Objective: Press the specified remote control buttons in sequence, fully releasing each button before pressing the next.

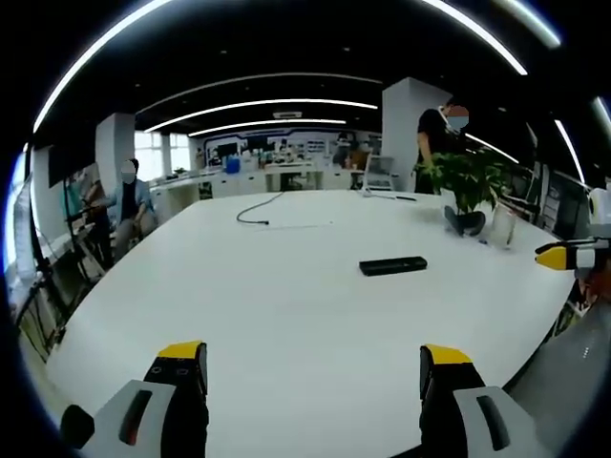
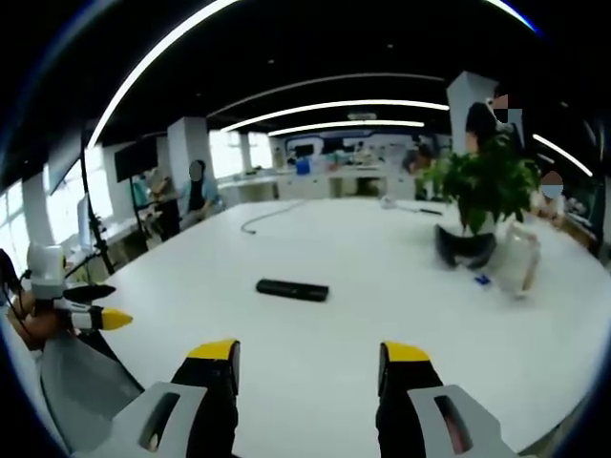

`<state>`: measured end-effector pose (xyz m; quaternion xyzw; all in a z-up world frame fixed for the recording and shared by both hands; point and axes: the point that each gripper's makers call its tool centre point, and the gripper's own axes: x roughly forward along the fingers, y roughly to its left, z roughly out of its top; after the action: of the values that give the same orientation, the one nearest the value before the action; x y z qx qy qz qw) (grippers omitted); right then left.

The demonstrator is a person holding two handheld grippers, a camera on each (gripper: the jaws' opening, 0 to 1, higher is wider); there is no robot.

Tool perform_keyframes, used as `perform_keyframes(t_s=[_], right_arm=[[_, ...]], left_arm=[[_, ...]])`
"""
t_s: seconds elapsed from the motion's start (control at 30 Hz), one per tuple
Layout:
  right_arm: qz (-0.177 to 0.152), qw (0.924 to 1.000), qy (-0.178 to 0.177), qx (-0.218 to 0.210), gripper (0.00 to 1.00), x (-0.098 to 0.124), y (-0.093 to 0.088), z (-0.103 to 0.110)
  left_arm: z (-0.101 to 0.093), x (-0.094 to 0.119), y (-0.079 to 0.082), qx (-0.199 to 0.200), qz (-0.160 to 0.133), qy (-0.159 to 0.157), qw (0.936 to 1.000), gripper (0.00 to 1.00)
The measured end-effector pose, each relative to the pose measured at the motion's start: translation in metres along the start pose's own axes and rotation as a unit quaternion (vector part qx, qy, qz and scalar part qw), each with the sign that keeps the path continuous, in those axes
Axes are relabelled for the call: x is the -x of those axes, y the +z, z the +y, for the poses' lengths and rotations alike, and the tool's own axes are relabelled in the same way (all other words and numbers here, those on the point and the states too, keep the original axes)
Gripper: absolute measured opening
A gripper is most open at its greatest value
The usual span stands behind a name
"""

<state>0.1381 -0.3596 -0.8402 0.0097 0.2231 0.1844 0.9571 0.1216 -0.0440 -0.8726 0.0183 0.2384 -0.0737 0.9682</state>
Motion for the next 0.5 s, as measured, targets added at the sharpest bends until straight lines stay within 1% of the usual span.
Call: perform_keyframes(t_s=[0.23, 0.5], right_arm=[[0.005, 1.0, 0.0, 0.003, 0.56, -0.0006, -0.0023, 0.0012], [0.001, 1.0, -0.003, 0.001, 0.56, 0.0006, -0.001, -0.0012]], left_arm=[[-0.0005, 0.0006, 0.0005, -0.003, -0.001, -0.002, 1.0, 0.96], [-0.0043, 0.0003, -0.0012, -0.006, 0.004, -0.009, 0.9999, 0.97]])
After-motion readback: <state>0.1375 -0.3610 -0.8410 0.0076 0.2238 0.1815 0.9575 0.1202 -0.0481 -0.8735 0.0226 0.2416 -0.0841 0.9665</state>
